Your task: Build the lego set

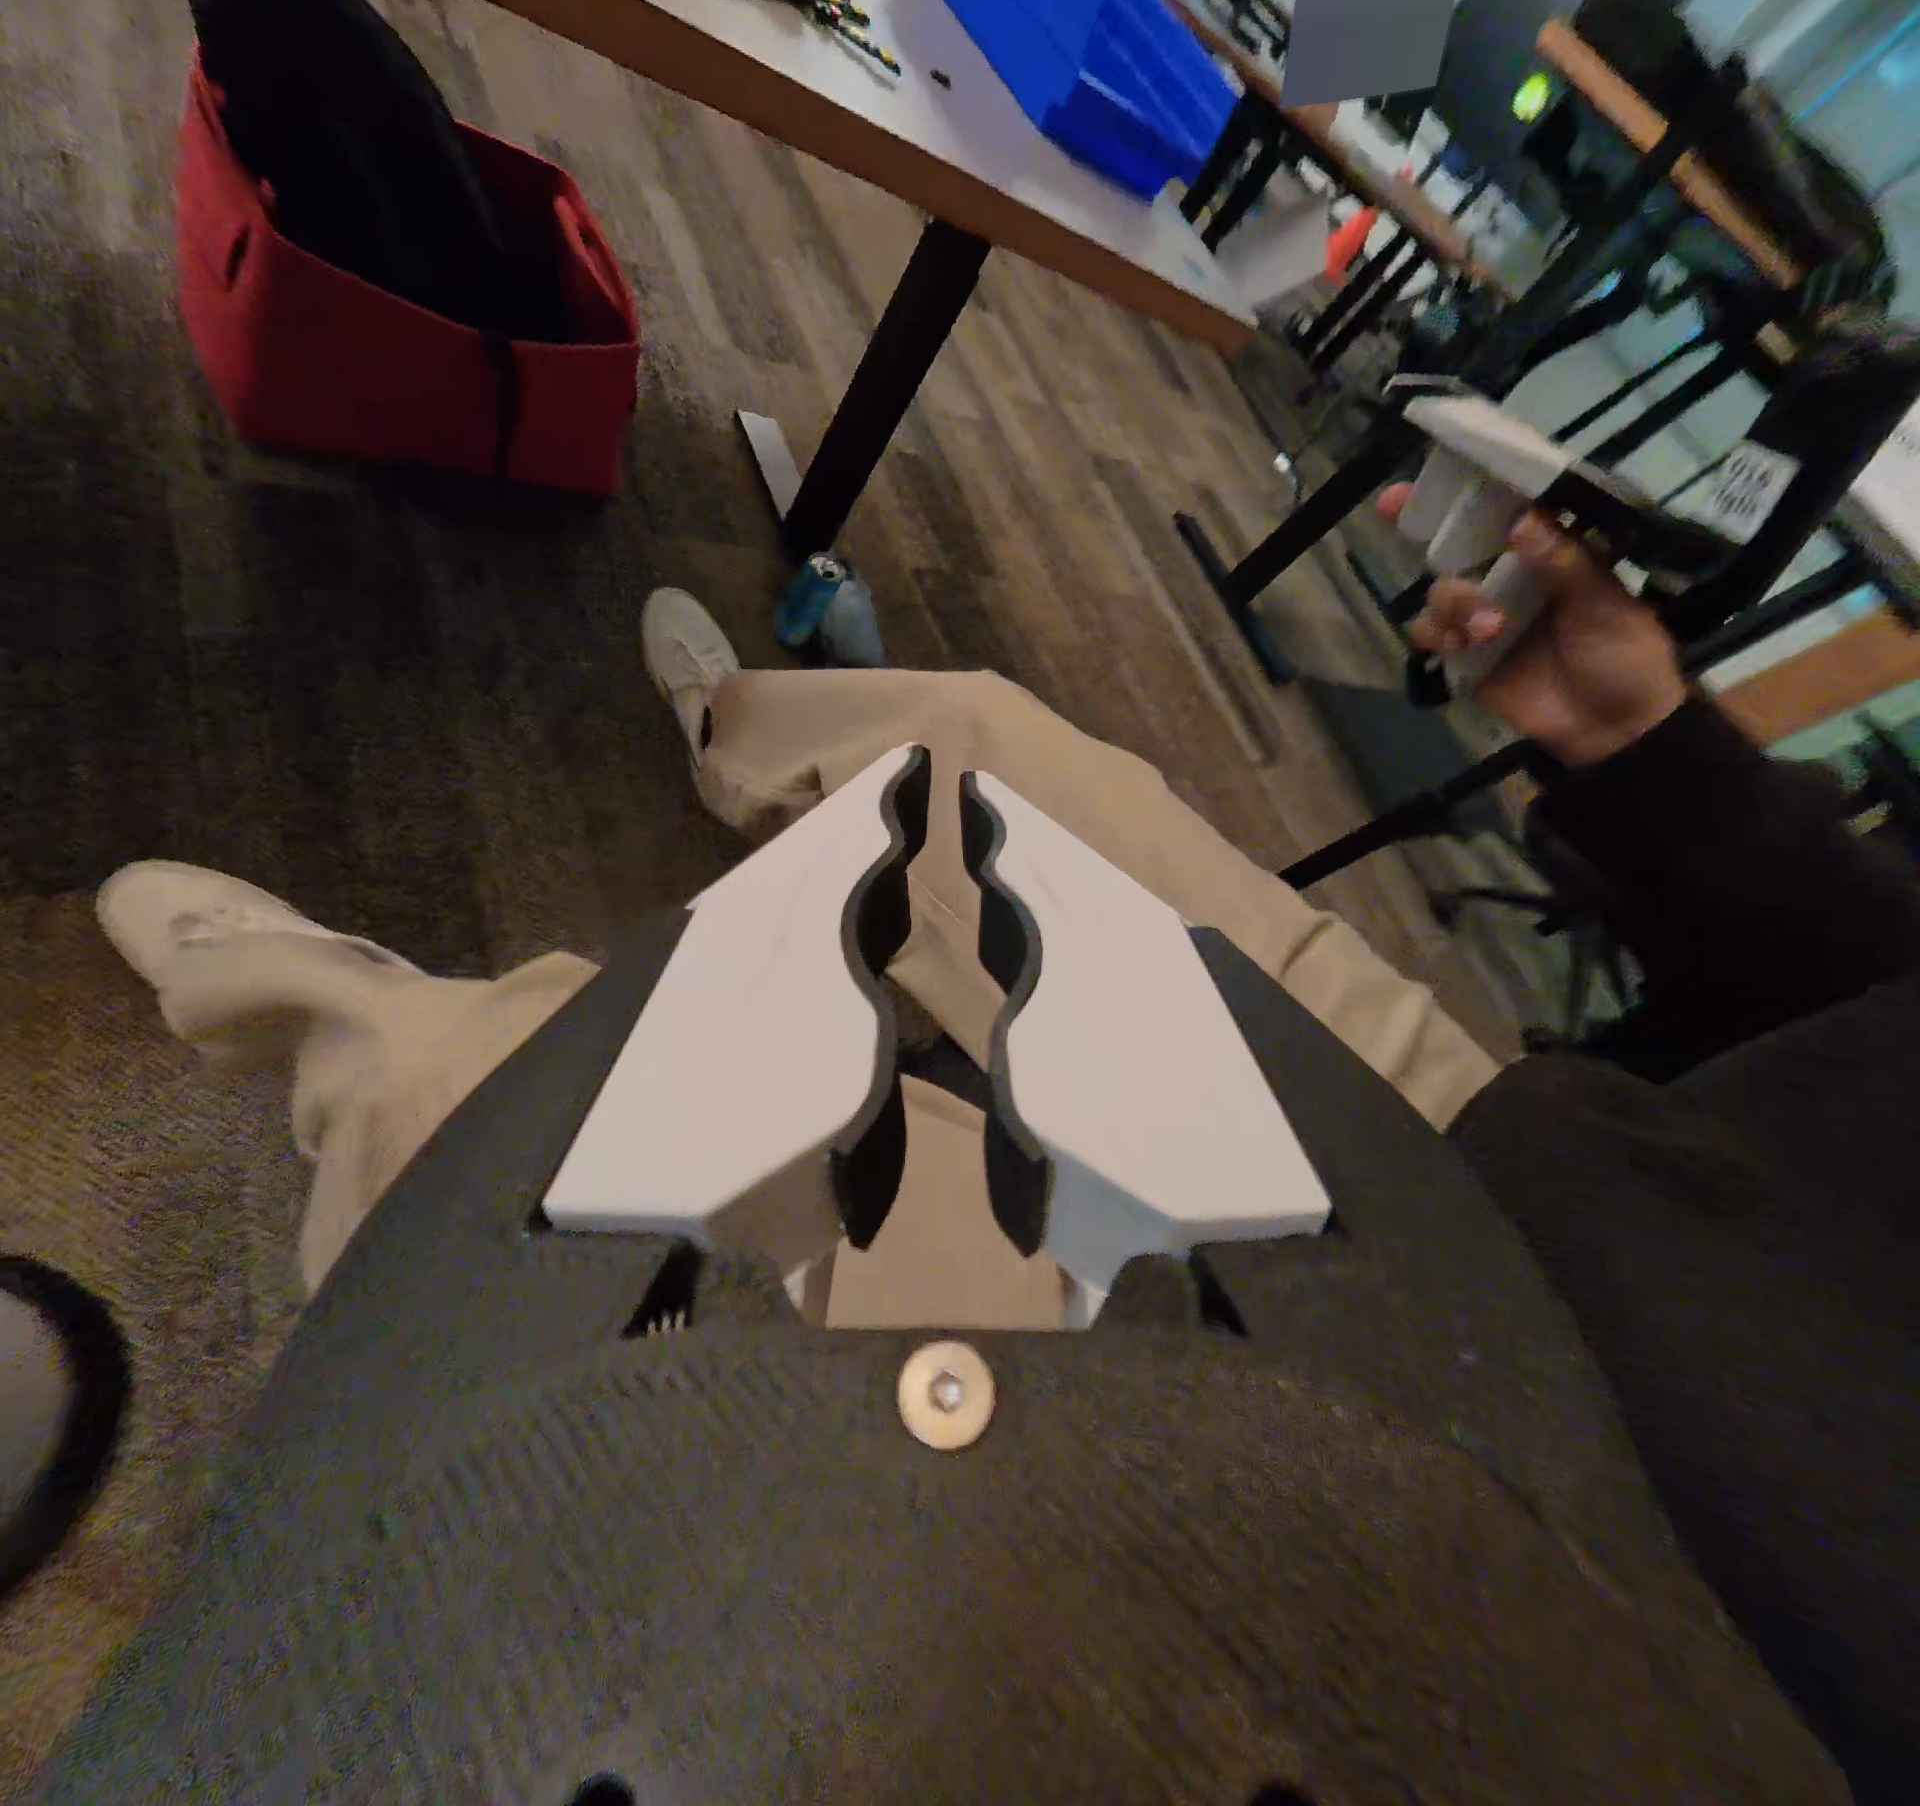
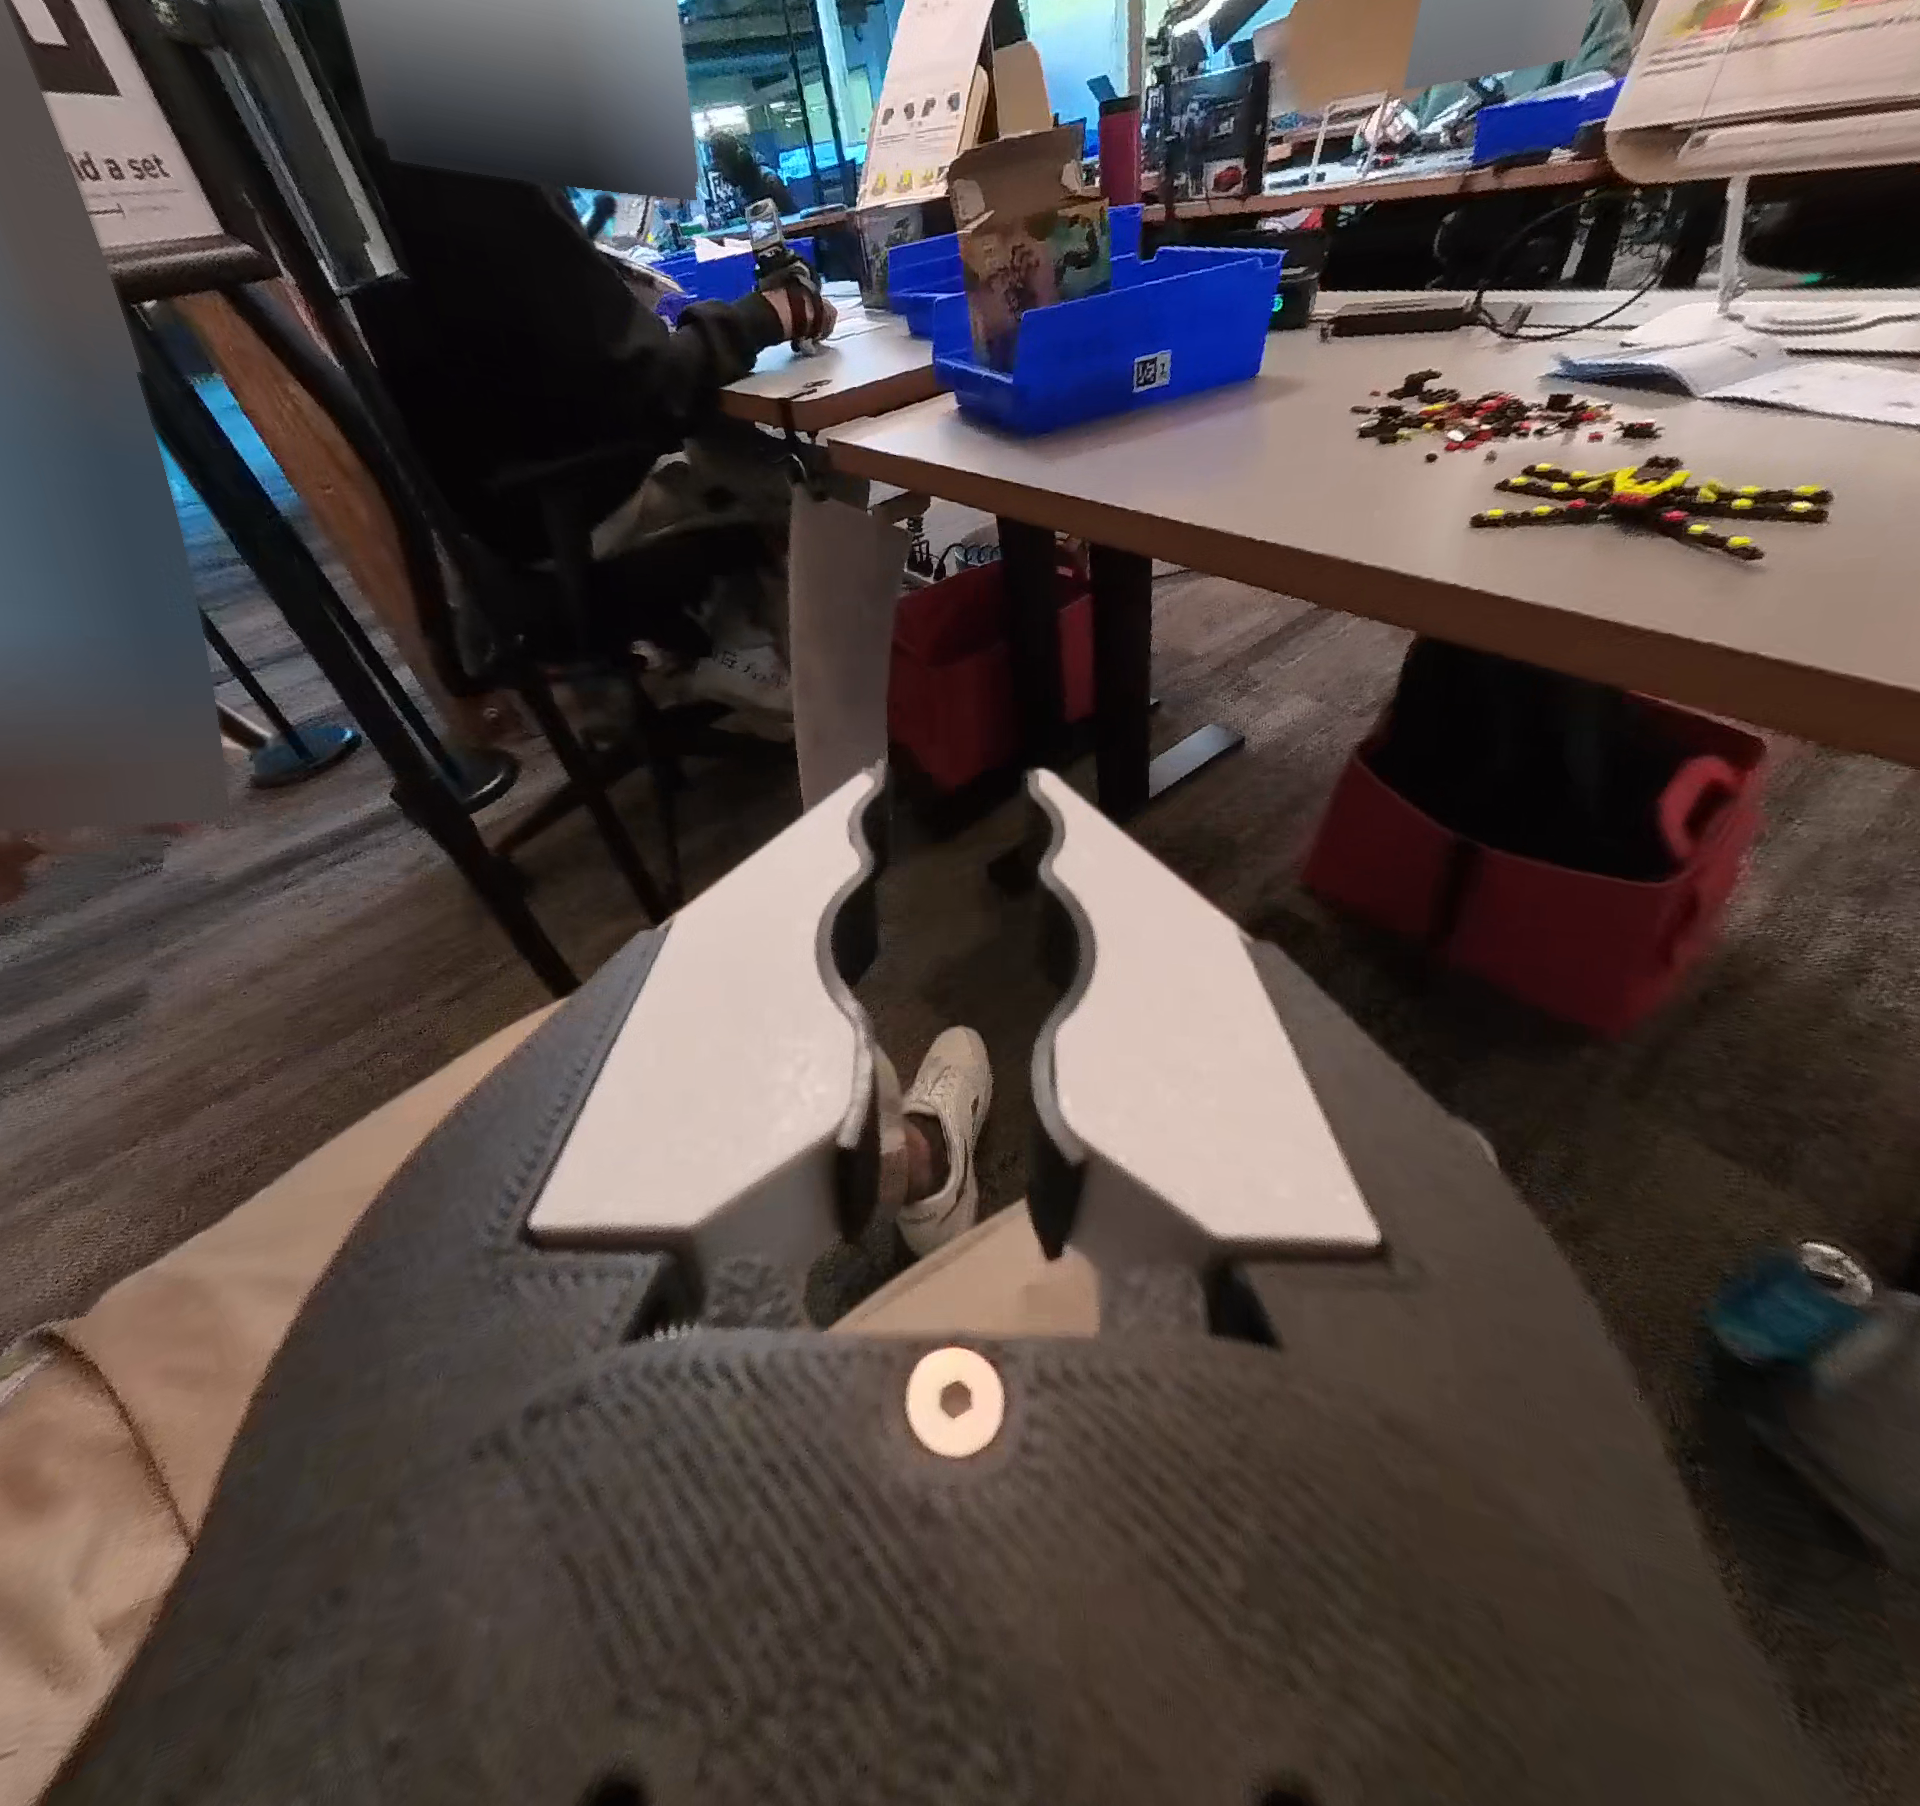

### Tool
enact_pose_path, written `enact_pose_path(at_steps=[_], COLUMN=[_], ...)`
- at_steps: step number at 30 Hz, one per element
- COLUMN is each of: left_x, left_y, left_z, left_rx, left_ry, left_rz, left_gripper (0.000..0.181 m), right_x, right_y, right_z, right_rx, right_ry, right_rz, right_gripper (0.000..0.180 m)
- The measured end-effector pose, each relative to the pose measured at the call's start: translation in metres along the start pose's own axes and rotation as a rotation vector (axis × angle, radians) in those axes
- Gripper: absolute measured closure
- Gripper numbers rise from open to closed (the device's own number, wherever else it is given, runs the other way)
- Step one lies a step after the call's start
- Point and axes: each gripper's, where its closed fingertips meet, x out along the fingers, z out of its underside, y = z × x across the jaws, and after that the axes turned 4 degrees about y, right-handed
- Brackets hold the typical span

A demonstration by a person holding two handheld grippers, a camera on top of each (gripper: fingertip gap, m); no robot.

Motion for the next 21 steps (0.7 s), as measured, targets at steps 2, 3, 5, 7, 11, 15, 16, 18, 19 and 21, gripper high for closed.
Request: enact_pose_path(at_steps=[2, 3, 5, 7, 11, 15, 16, 18, 19, 21], left_x=[-0.005, -0.005, 0.000, 0.013, 0.052, 0.087, 0.093, 0.100, 0.103, 0.110], left_y=[0.005, 0.007, 0.008, 0.006, 0.000, -0.019, -0.025, -0.040, -0.050, -0.066], left_z=[0.009, 0.017, 0.032, 0.039, 0.038, 0.054, 0.060, 0.069, 0.070, 0.064], left_rx=[-0.066, -0.083, -0.087, -0.069, -0.045, -0.104, -0.100, -0.061, -0.029, 0.018], left_ry=[0.007, -0.007, -0.040, -0.073, -0.105, -0.171, -0.197, -0.242, -0.251, -0.232], left_rz=[-0.005, -0.010, -0.024, -0.027, 0.026, 0.005, -0.011, -0.058, -0.094, -0.154], left_gripper=[0.177, 0.177, 0.178, 0.177, 0.177, 0.176, 0.176, 0.175, 0.175, 0.173], right_x=[-0.010, -0.017, -0.035, -0.056, -0.102, -0.131, -0.134, -0.134, -0.131, -0.120], right_y=[0.001, 0.004, 0.014, 0.026, 0.050, 0.074, 0.081, 0.094, 0.099, 0.111], right_z=[0.008, 0.014, 0.032, 0.052, 0.085, 0.110, 0.115, 0.122, 0.124, 0.125], right_rx=[-0.009, -0.022, -0.061, -0.092, -0.068, -0.075, -0.081, -0.073, -0.055, -0.002], right_ry=[-0.016, -0.035, -0.093, -0.162, -0.252, -0.312, -0.325, -0.335, -0.327, -0.282], right_rz=[0.013, 0.026, 0.061, 0.098, 0.174, 0.241, 0.253, 0.259, 0.254, 0.234], right_gripper=[0.157, 0.157, 0.156, 0.154, 0.153, 0.152, 0.151, 0.151, 0.150, 0.150])
